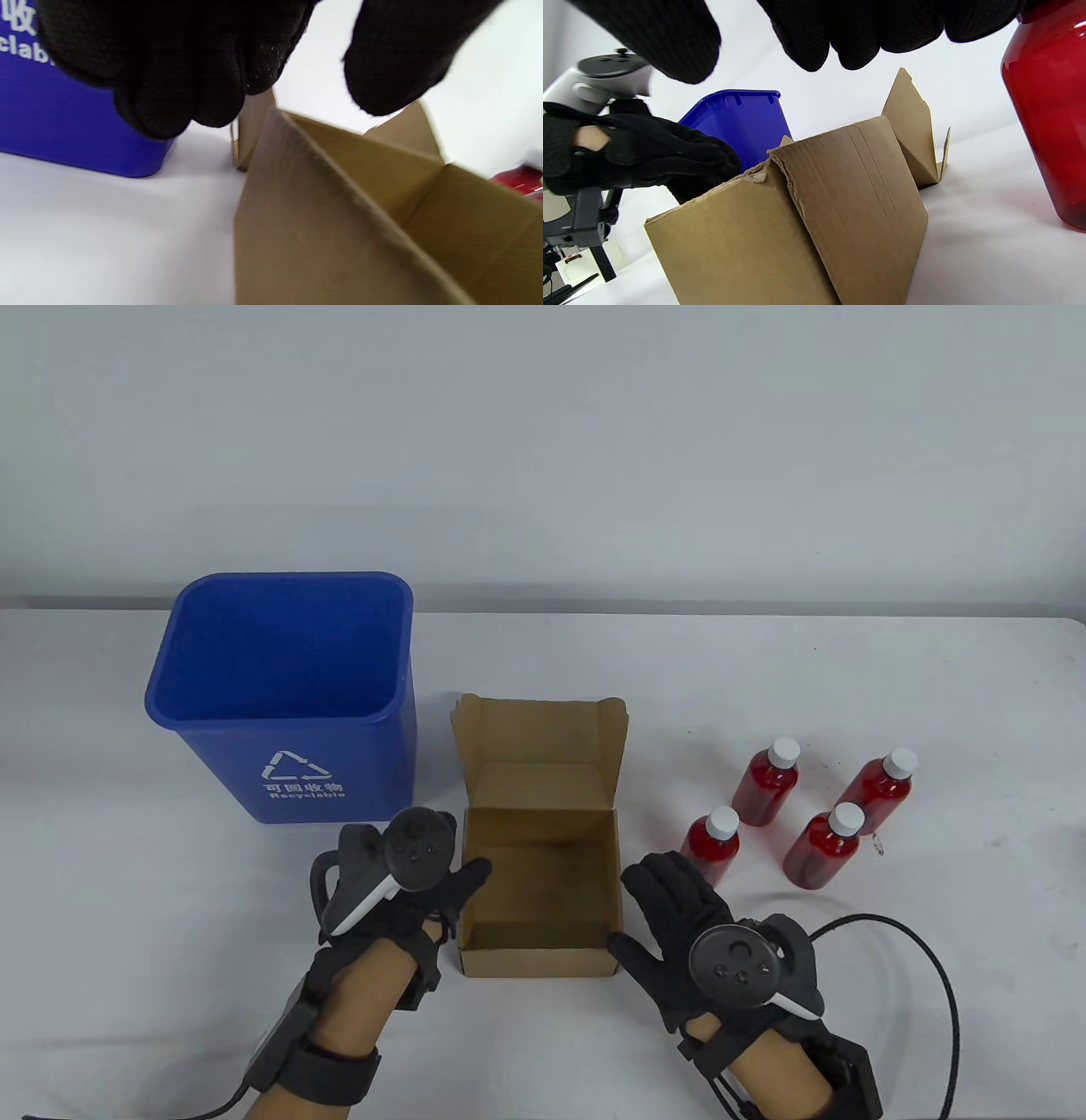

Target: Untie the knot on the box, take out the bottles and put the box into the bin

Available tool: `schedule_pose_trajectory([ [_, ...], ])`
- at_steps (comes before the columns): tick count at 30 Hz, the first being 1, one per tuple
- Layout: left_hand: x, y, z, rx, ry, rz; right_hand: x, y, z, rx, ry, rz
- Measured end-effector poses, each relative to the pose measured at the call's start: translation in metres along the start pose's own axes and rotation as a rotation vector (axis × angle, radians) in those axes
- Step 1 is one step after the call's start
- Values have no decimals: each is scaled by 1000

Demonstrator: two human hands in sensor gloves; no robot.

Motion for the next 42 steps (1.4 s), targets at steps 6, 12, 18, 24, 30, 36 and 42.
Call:
schedule_pose_trajectory([
  [6, -11, 29, 8, 194, -33, 149, -3, -1, 2, -2, 38, -2],
  [12, -26, 48, 11, 352, 32, 278, -3, -1, 4, -2, 47, -19],
  [18, -61, 48, 30, 479, -14, 521, -3, -1, 6, 0, 57, -34],
  [24, -55, 46, 29, 419, -26, 450, -6, -3, 5, -9, 52, -25],
  [30, -17, 34, 9, 269, -49, 209, -8, -4, 8, 13, 46, -6],
  [36, 30, 8, -24, 90, 66, -100, -3, -3, 11, 33, 42, -25],
  [42, 60, -22, -44, 22, 120, -243, 0, -4, 11, 42, 21, -39],
])
Point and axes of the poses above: the tracker on the back of each hand, its own z axis roughly to the little-finger side, its own y axis roughly from the wrist to the fingertips, x = y × z, the point moved 4 cm from there along y, roughly from the wrist to the fingertips, and after that the axes turned 14 degrees about -y, right-handed, at the moved point
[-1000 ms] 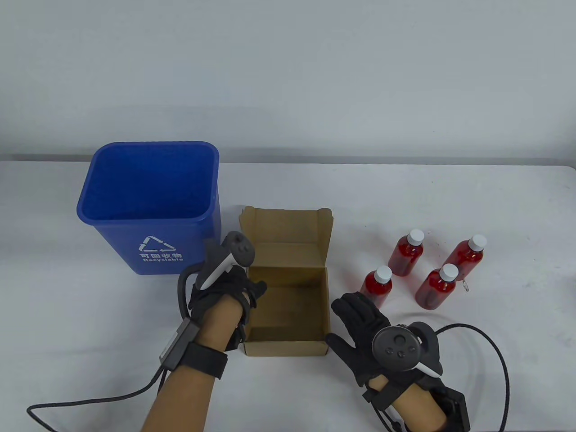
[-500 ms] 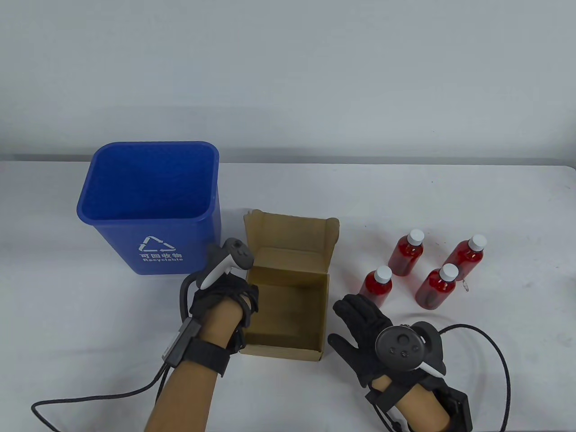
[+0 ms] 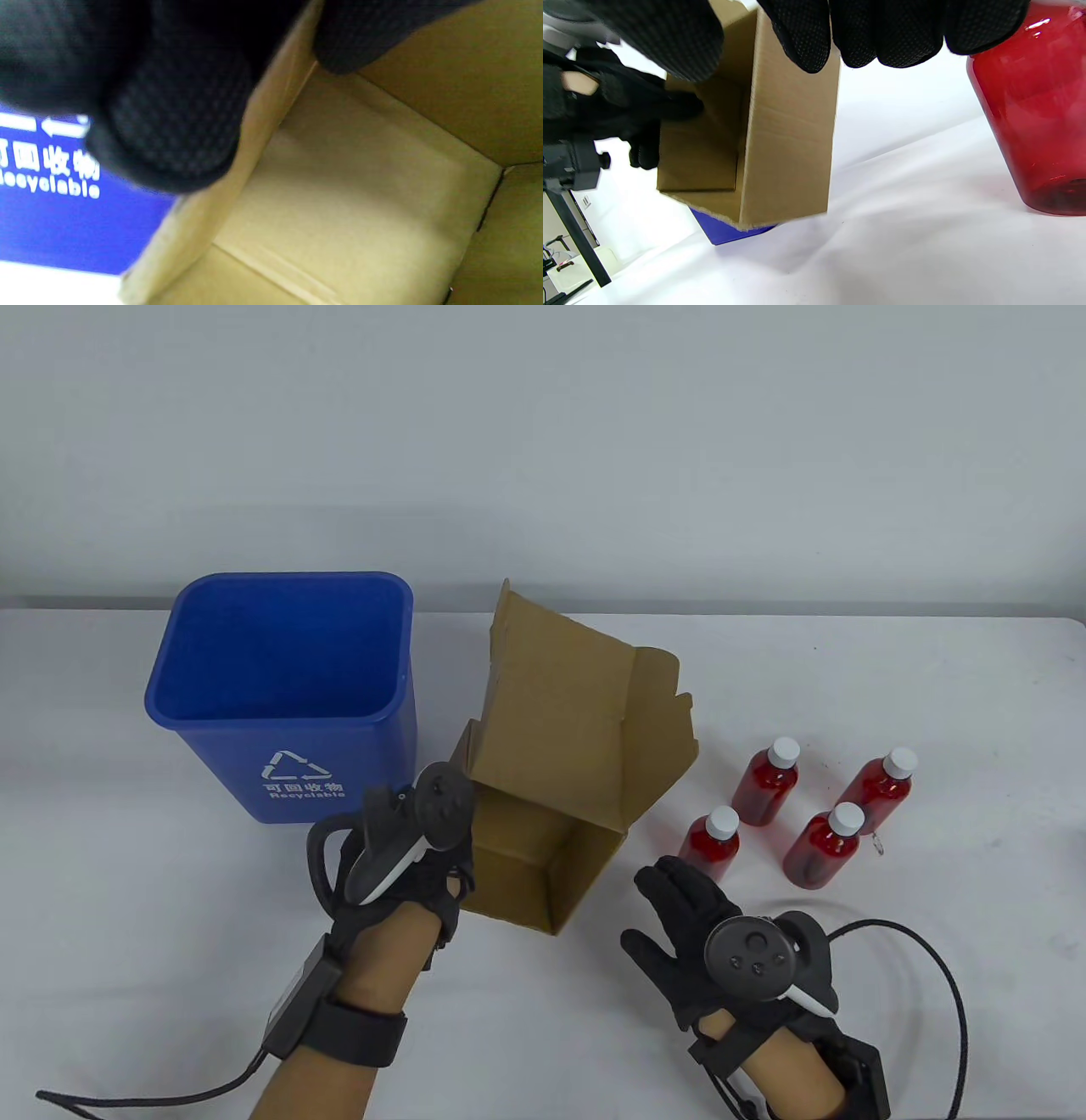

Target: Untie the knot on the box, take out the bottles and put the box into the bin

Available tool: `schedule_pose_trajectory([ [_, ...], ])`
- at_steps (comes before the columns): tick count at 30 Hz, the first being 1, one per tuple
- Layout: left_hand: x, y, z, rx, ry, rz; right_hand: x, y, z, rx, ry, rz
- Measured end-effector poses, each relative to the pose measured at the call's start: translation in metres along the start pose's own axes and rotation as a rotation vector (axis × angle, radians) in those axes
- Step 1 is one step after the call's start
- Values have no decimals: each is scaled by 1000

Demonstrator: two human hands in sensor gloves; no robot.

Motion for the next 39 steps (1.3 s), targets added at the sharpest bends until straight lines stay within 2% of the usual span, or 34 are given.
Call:
schedule_pose_trajectory([
  [7, 38, -21, -8, -36, -35, -109, 12, 2, 1, 1, -26, -24],
  [11, 59, -37, -16, -98, -61, -205, 18, 3, 1, 7, -29, -43],
  [14, 77, -50, -25, -157, -37, -279, 22, 3, 2, 12, -26, -59],
  [18, 101, -63, -39, -193, -3, -326, 25, 4, 4, 21, -17, -70],
  [23, 131, -68, -51, -178, -63, -373, 25, 4, 4, 22, -16, -74],
  [27, 164, -69, -65, -203, -15, -483, 25, 4, 2, 14, -22, -72],
  [31, 183, -61, -63, -140, 13, -512, 26, 4, 0, 8, -18, -81],
  [35, 195, -48, -42, 0, -63, -512, 26, 4, -2, 0, -18, -85],
  [39, 202, -37, -25, 86, -97, -505, 27, 4, -4, -9, -20, -87],
])
Point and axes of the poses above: the tracker on the back of each hand, its own z axis roughly to the little-finger side, its own y axis roughly from the wrist to the fingertips, x = y × z, the point moved 4 cm from there along y, roughly from the wrist to the fingertips, and after that the axes turned 14 degrees about -y, right-handed, at the moved point
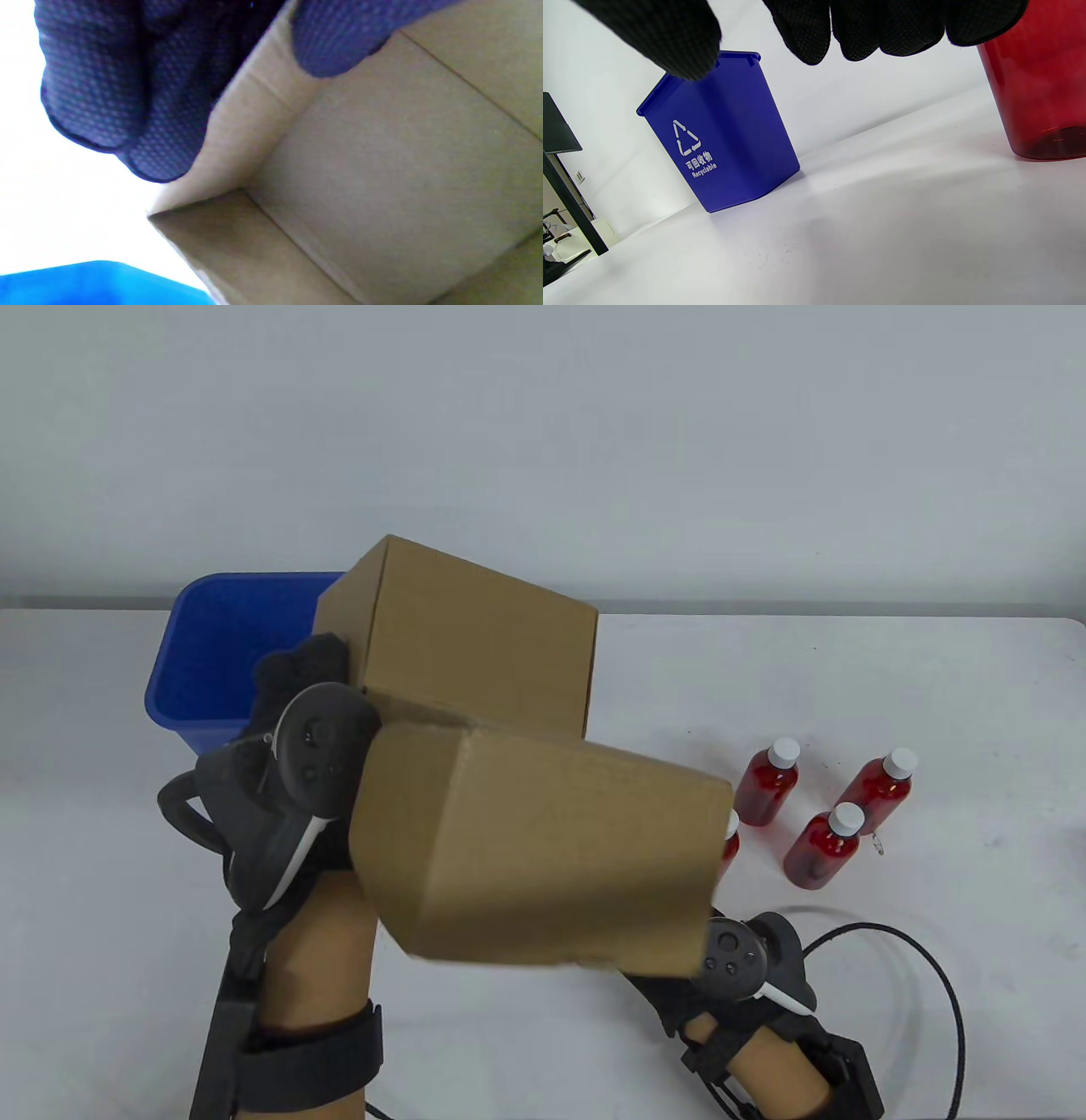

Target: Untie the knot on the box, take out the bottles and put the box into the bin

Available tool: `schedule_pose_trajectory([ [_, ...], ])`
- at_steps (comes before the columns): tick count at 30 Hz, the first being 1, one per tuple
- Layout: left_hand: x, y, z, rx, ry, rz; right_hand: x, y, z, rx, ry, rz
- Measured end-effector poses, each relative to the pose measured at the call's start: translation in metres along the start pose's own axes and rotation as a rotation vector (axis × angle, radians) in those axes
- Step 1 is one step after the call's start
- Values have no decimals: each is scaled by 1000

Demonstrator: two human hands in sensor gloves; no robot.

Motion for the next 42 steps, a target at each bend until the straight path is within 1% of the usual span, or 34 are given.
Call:
schedule_pose_trajectory([
  [4, 2, 13, 21, 85, -69, -13, 1, 0, -1, -4, 2, -5],
  [6, 6, 22, 35, 131, -98, -36, 1, 0, -1, -4, 5, -7],
  [10, 11, 37, 59, 186, -102, -74, 1, 0, -2, -3, 7, -8],
  [15, 3, 50, 89, 260, -107, -82, 1, 0, -3, -7, 5, -9],
  [20, -13, 59, 113, 309, -89, -57, 0, 0, -5, -12, 9, -5],
  [28, -37, 70, 133, 374, -35, -15, 0, 0, -8, -25, 10, -17],
  [32, -52, 75, 141, 410, -2, 33, -1, -1, -11, -35, 9, -17],
  [34, -60, 75, 148, 450, 19, 70, -1, -1, -11, -33, 12, -18],
  [38, -64, 74, 155, 474, -6, 107, -1, -1, -11, -31, 16, -24],
  [42, -55, 71, 152, 449, -7, 88, -1, -1, -11, -33, 13, -28],
])
Point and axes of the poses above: the tracker on the back of each hand, its own z axis roughly to the little-finger side, its own y axis roughly from the wrist to the fingertips, x = y × z, the point moved 4 cm from there along y, roughly from the wrist to the fingertips, and after that the axes turned 14 degrees about -y, right-handed, at the moved point
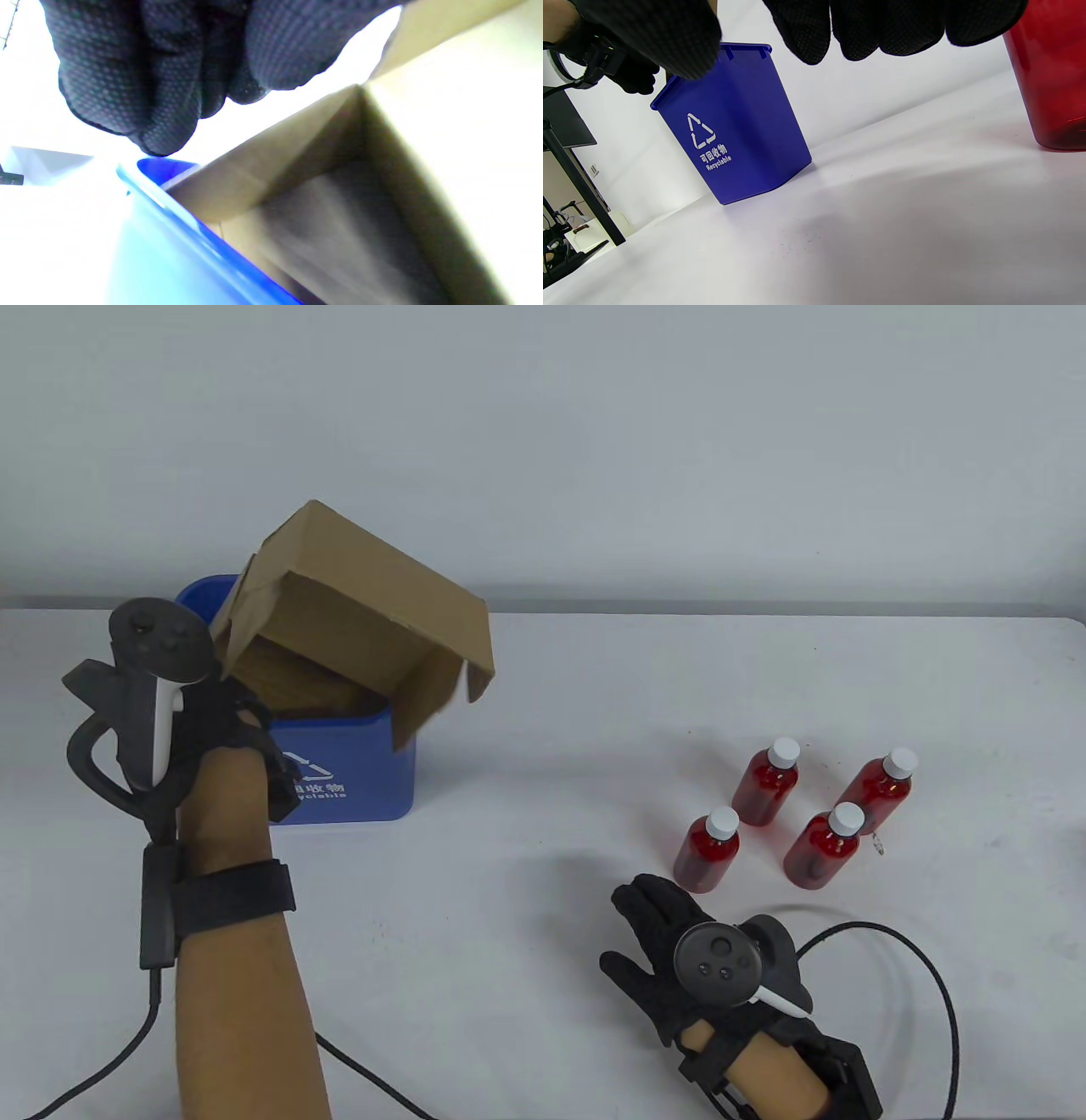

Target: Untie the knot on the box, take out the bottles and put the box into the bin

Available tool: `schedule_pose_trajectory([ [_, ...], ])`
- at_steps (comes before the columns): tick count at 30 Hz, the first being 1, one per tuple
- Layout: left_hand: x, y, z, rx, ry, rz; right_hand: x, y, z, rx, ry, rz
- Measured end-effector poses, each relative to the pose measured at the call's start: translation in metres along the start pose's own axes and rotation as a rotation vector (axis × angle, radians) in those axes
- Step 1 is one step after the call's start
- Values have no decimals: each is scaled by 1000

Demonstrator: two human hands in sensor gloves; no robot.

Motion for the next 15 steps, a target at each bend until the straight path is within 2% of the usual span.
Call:
schedule_pose_trajectory([
  [5, 8, -12, -4, -41, -10, 5, -1, -1, 1, 2, 3, 6],
  [15, 20, -48, -26, -214, -11, 26, -2, -1, 3, 9, 8, 9],
])
Point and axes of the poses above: the tracker on the back of each hand, its own z axis roughly to the little-finger side, its own y axis roughly from the wrist to the fingertips, x = y × z, the point moved 4 cm from there along y, roughly from the wrist to the fingertips, and after that the axes turned 14 degrees about -y, right-handed, at the moved point
